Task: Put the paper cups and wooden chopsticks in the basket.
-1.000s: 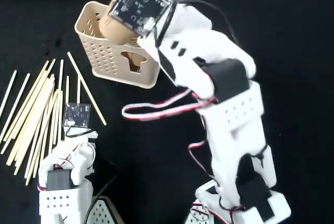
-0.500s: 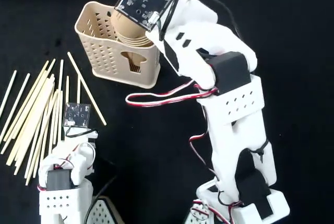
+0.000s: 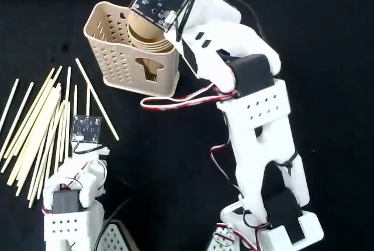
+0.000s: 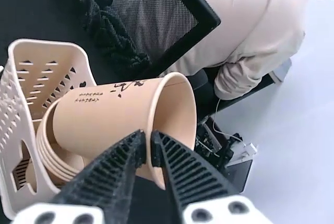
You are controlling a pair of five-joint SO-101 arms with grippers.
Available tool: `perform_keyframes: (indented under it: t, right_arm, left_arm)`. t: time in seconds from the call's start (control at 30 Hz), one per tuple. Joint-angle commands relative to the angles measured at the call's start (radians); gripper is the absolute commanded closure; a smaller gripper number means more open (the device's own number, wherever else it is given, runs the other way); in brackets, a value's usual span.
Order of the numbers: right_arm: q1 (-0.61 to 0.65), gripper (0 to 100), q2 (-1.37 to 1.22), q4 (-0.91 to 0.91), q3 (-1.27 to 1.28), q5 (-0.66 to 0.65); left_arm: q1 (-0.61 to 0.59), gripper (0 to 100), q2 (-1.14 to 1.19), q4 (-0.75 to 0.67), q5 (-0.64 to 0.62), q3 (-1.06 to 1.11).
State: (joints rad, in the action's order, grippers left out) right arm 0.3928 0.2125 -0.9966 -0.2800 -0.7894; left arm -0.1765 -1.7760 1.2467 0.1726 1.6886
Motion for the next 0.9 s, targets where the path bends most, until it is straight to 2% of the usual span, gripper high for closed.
perform_keyframes:
  t: [0.0,0.17,0.43,0.57,0.63,0.77,0.87]
  right_arm:
    - [-0.023,98.6,0.008,0.066,0.030,-0.009]
    - [-0.023,98.6,0.012,0.132,0.136,-0.008]
    - [-0.002,98.3,0.022,0.126,0.163,-0.002]
    - [0.031,98.2,0.074,0.121,0.168,0.094]
    - [0.064,97.5,0.096,0.098,0.166,0.104]
    - [0.126,90.0,0.116,0.018,0.165,0.112]
    - [0.138,89.7,0.114,-0.023,0.168,0.114]
  left_arm:
    - [0.007,97,-0.009,0.006,-0.008,0.012]
    - [0.007,97,-0.009,0.006,-0.008,0.012]
    - [0.007,97,-0.009,0.006,-0.008,0.012]
    - [0.007,97,-0.009,0.006,-0.008,0.012]
    - [0.007,97,-0.009,0.006,-0.008,0.012]
    - [0.007,97,-0.009,0.006,-0.008,0.012]
    - [0.007,97,-0.009,0.006,-0.008,0.012]
